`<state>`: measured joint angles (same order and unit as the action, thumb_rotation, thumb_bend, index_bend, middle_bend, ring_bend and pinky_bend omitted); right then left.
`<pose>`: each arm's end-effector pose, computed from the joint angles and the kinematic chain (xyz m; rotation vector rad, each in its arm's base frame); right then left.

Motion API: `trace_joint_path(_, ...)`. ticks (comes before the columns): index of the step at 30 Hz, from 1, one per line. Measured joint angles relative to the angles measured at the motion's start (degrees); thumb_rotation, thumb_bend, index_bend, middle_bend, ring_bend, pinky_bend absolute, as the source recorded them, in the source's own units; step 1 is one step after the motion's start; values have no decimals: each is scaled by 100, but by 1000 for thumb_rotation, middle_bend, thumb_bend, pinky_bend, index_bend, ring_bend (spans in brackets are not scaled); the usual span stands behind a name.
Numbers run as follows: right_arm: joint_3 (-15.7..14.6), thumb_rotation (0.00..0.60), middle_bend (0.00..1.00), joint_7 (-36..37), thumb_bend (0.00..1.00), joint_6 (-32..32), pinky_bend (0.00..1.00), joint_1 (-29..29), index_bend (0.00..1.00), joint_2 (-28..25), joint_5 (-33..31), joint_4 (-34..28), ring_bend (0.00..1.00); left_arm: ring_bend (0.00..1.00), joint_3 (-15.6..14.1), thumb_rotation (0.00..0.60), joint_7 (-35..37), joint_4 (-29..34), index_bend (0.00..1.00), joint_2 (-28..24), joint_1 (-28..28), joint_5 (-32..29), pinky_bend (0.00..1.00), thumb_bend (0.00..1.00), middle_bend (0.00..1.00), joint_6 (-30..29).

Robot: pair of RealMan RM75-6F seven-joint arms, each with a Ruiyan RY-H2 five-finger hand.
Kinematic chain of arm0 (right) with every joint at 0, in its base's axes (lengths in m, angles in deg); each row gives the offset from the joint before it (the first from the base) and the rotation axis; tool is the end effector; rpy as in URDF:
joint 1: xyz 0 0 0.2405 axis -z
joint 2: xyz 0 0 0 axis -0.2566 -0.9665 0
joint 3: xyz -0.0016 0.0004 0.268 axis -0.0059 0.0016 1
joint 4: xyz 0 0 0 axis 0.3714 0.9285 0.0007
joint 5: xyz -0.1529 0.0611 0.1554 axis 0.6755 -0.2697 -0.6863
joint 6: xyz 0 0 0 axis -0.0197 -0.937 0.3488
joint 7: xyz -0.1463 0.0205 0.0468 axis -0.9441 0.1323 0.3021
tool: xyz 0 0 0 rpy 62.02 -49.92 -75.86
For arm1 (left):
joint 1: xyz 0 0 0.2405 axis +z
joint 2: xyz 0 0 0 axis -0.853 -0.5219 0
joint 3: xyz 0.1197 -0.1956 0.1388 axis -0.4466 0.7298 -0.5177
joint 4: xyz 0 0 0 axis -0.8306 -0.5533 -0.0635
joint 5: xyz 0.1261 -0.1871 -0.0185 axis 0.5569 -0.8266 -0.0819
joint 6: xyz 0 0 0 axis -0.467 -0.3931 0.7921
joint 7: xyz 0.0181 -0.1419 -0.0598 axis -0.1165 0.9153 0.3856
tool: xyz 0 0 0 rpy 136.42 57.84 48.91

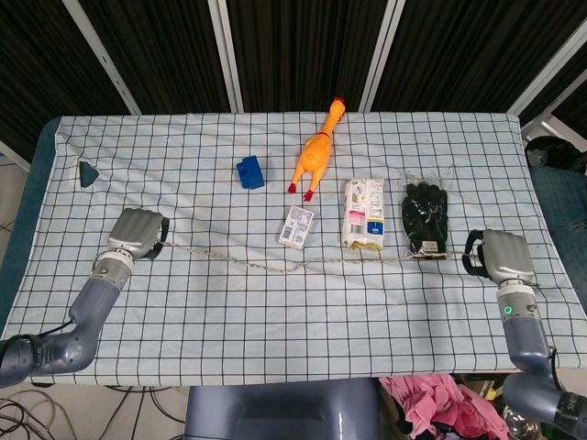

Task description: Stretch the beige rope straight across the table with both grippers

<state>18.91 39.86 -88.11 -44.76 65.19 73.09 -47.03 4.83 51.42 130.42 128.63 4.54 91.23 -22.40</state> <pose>-0.2970 -0.3504 0.1259 1.3294 -1.1152 0.6486 -0.1957 0.3970 0.0555 -1.7724 -0.9250 -0.5016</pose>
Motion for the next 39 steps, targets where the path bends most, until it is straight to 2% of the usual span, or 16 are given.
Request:
trace_joint_path(7, -98, 600, 885, 190, 411, 332, 1000, 51, 628, 25, -3, 510, 1000, 944, -39, 600, 380, -439, 622, 112, 232, 331, 854, 413, 1000, 236)
trace_joint_path(17, -268, 600, 885, 365, 411, 638, 1000, 123, 628, 351, -79, 1221, 1000, 944, -113, 600, 714, -1087, 593, 426, 466, 583, 854, 413, 1000, 556)
trace_joint_path(36, -478, 600, 881, 392, 410, 1007, 1000, 163, 628, 1139, -152, 2005, 1000, 944, -169, 600, 1221, -2118, 523, 1198, 749, 1065, 854, 409, 1000, 1155)
trace_joint_path(39, -477, 600, 878, 393, 368, 1025, 1000, 159, 566, 1226, -148, 2078, 1000, 944, -152, 600, 1255, -2229, 476, 1304, 767, 1120, 854, 400, 1000, 1210)
